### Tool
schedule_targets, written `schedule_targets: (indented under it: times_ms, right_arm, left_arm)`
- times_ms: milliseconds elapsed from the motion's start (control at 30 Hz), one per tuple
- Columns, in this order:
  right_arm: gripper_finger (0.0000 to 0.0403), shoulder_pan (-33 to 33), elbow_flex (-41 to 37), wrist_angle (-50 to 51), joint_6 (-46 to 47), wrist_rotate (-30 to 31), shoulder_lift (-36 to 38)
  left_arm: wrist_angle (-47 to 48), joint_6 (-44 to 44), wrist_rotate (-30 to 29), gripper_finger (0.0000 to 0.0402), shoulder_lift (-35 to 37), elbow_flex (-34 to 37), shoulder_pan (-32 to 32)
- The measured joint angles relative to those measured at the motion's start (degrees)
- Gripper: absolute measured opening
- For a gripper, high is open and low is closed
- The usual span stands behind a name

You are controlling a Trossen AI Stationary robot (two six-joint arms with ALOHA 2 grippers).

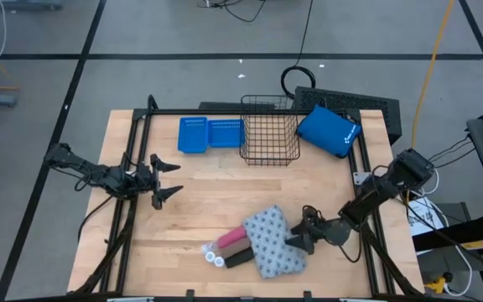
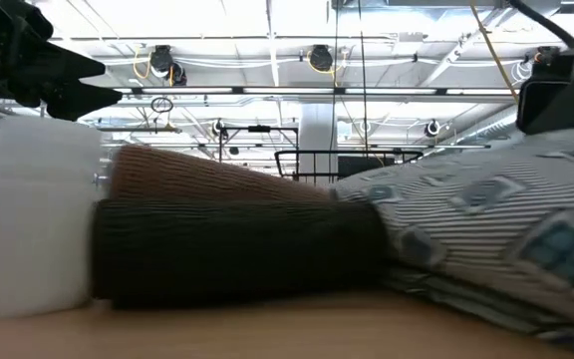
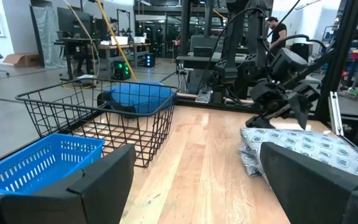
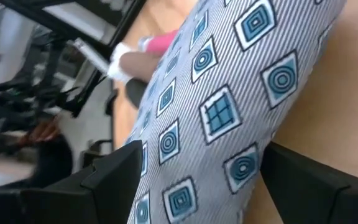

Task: Pick & Place Medicine items
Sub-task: Put the patient gown into the wire basket

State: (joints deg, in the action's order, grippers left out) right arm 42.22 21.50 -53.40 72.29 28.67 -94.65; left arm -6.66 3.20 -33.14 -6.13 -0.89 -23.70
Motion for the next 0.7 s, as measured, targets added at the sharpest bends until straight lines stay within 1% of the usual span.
schedule_targets:
  times_ms: [100,200,367,467,700]
  right_arm:
    - [0.0302,-1.33,0.00,-2.50,-1.28,-4.76,0.00]
    - [0.0302,-2.39,0.11,-4.23,-2.14,-6.92,0.11]
    - [0.0302,-4.21,0.15,0.76,-0.48,-7.14,0.11]
    - [0.0302,-5.50,0.33,2.83,0.42,-8.40,0.33]
    - [0.0302,-8.37,0.37,3.31,-0.23,-14.78,0.42]
  left_arm:
    - [0.00,0.01,0.01,0.0351,0.00,0.00,0.00]
    - [0.02,0.00,0.01,0.0351,0.02,0.00,0.00]
    - [0.00,0.00,-0.01,0.0351,0.02,0.00,0.00]
    - [0.00,0.00,-0.01,0.0351,0.01,0.00,-0.01]
    - [0.00,0.01,-0.01,0.0351,0.01,0.00,0.00]
